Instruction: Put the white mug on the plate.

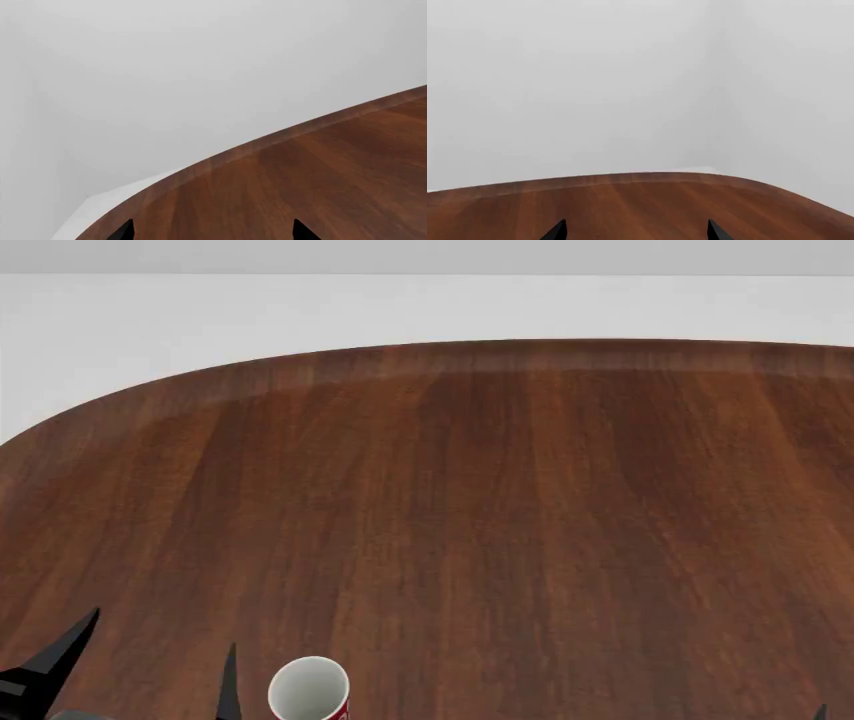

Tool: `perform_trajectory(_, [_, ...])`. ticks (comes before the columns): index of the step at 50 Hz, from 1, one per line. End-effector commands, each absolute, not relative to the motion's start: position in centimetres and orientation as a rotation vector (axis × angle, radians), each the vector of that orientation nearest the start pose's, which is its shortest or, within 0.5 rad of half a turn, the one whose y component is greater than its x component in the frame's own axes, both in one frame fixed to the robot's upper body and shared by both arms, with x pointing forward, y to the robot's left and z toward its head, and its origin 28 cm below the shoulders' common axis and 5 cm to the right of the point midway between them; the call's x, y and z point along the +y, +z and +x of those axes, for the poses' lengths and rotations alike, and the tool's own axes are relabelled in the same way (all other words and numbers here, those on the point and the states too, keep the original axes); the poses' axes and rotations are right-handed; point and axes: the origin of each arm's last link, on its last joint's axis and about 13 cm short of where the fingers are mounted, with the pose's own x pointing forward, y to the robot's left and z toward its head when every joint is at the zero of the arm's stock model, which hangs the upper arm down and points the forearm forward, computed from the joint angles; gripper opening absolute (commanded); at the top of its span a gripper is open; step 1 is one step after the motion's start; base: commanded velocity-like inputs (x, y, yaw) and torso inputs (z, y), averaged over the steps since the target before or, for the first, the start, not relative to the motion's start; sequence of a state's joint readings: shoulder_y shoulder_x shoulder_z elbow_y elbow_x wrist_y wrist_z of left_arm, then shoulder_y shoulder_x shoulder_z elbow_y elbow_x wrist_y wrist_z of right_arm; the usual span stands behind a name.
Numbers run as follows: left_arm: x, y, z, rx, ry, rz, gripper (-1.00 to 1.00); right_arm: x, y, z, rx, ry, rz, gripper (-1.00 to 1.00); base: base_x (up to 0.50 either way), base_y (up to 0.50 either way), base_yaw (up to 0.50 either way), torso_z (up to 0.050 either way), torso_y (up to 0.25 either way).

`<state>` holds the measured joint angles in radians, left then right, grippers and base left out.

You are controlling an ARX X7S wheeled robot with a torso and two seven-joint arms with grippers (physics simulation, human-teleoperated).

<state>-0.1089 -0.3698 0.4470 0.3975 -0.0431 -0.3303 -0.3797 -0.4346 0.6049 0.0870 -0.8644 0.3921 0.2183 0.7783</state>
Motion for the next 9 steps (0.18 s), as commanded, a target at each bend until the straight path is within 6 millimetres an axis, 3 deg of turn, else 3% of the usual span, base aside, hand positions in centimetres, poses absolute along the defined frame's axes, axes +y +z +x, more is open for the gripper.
perform_trajectory(1, [19.8, 8.2, 20.8, -0.154, -0.063, 0.303, 1.0, -15.0, 15.9, 10.8, -0.301, -0.344, -0.196, 1.0, 0.0, 0.0, 0.0, 0.0, 0.0])
perform_trajectory(9, [20.2, 9.3, 21.0, -0.192, -0.035, 0.313, 1.0, -14.4, 17.2, 10.3, -0.351, -0.328, -0.218, 1.0, 0.0, 0.0, 0.0, 0.0, 0.0])
